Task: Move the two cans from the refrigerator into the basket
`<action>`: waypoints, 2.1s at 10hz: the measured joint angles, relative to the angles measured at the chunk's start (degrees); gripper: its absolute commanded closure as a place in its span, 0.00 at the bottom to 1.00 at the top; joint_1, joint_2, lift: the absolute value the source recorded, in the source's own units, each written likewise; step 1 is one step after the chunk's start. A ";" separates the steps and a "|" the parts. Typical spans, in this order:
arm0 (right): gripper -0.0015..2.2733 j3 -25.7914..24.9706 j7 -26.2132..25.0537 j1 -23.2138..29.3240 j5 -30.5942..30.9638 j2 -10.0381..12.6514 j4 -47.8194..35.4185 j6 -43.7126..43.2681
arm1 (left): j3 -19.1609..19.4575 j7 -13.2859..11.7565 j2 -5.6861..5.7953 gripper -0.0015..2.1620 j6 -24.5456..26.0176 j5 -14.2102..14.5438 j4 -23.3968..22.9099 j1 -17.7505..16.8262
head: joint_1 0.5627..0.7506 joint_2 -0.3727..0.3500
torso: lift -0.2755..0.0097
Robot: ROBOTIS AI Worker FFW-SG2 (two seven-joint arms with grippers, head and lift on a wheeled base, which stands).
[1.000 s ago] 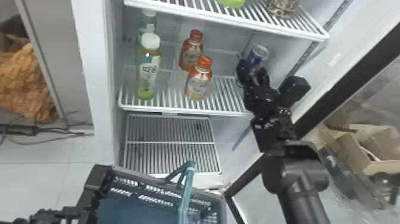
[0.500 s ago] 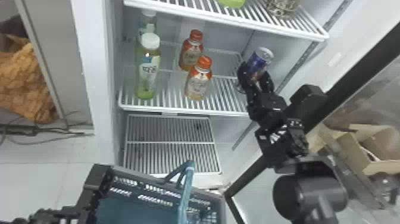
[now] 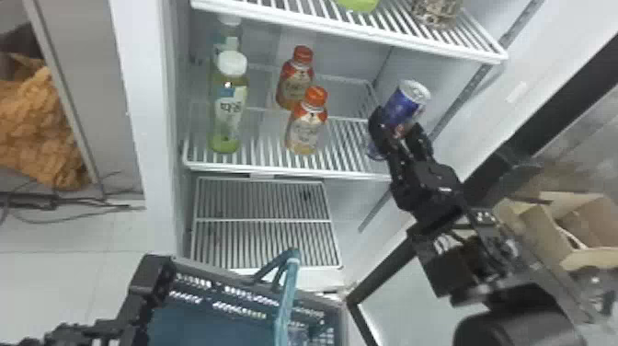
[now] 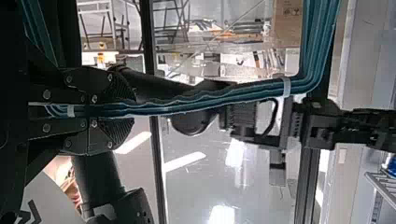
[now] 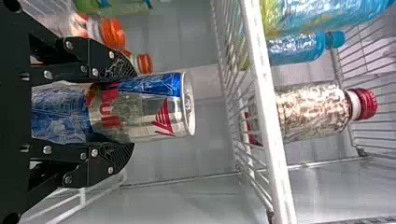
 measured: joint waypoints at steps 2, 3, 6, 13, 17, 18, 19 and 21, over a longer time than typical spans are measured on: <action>0.34 -1.73 0.35 5.31 -0.74 1.17 -5.65 2.91 | 0.00 0.00 0.07 0.56 0.00 0.00 0.00 0.18 | 0.70 0.03 | 0.03; 0.34 -2.60 0.76 7.96 -1.62 1.67 -9.29 4.93 | -0.04 0.00 0.08 0.56 0.00 0.00 0.00 0.20 | 0.70 0.03 | 0.03; 0.34 -5.44 1.50 16.54 -5.61 3.32 -19.91 11.51 | 0.14 -0.01 0.09 0.56 0.00 0.00 0.00 0.53 | 0.70 0.03 | 0.03; 0.34 -8.51 3.21 30.09 -13.15 4.49 -36.25 30.94 | 0.12 0.00 -0.02 0.56 0.00 0.00 0.00 0.81 | 0.70 0.03 | 0.03; 0.34 -9.99 0.90 35.52 -17.02 4.64 -37.65 45.95 | 0.22 -0.01 -0.07 0.56 0.00 -0.10 0.00 0.90 | 0.70 0.03 | 0.03; 0.34 -10.24 0.50 35.71 -18.65 4.70 -37.65 48.84 | 0.19 -0.01 -0.08 0.56 0.00 -0.12 0.00 0.88 | 0.70 0.03 | 0.03; 0.34 -10.25 0.42 35.28 -20.24 4.79 -37.65 51.64 | 0.09 -0.01 -0.09 0.56 0.00 -0.15 0.00 0.76 | 0.70 0.03 | 0.03; 0.34 -10.24 -0.19 34.32 -22.98 4.75 -37.63 57.07 | 0.03 -0.01 -0.09 0.56 0.00 -0.26 0.00 0.51 | 0.70 0.03 | 0.03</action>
